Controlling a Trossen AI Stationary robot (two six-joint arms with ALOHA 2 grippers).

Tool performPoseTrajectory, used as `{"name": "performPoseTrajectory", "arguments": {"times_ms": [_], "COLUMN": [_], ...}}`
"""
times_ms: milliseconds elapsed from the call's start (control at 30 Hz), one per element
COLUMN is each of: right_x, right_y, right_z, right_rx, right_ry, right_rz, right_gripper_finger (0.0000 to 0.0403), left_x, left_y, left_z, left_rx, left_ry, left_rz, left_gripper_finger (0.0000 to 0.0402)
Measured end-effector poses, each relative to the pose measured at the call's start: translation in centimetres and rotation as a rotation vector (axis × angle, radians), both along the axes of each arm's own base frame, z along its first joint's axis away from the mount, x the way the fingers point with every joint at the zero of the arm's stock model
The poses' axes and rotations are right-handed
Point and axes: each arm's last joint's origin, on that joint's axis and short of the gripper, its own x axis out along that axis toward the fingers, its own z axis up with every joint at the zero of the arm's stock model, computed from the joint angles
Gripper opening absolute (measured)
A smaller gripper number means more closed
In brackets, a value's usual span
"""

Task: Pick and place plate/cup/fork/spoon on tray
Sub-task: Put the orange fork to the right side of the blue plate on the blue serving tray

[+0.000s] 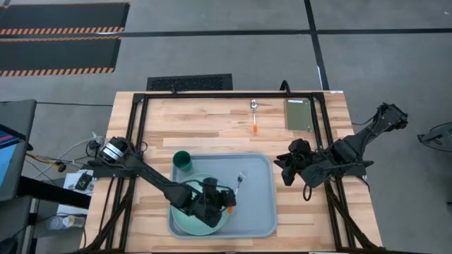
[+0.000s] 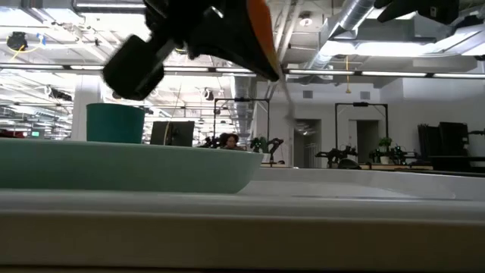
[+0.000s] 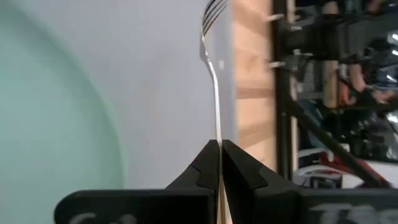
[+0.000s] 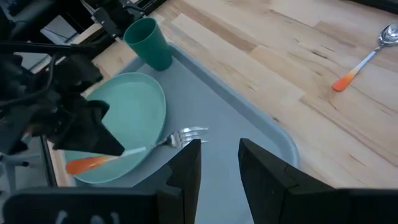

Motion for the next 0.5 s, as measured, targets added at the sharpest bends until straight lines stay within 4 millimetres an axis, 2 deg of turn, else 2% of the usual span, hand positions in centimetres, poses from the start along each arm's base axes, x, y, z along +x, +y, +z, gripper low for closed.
{"name": "performPoseTrajectory", "arguments": {"times_ms": [133, 300, 500], "right_x": [0.0, 0.0, 0.0], "right_y": [0.0, 0.0, 0.0], "right_z": [0.0, 0.0, 0.0], "right_rx": [-0.006, -0.023, -0.045], "right_ry": [0.003, 0.009, 0.017], "right_rz": [0.006, 0.021, 0.037], "right_gripper_finger": [0.0134, 0.0134, 0.0134], "left_x": [0.3, 0.5, 1.3], "left_y": [-0.7, -1.4, -1.9], "left_z": [-0.7, -0.6, -2.5], "left_rx": [-0.081, -0.195, -0.268], "left_ry": [-0.011, -0.087, -0.1], "left_rz": [0.053, 0.143, 0.218], "left_gripper_finger": [0.0, 0.0, 0.0]}}
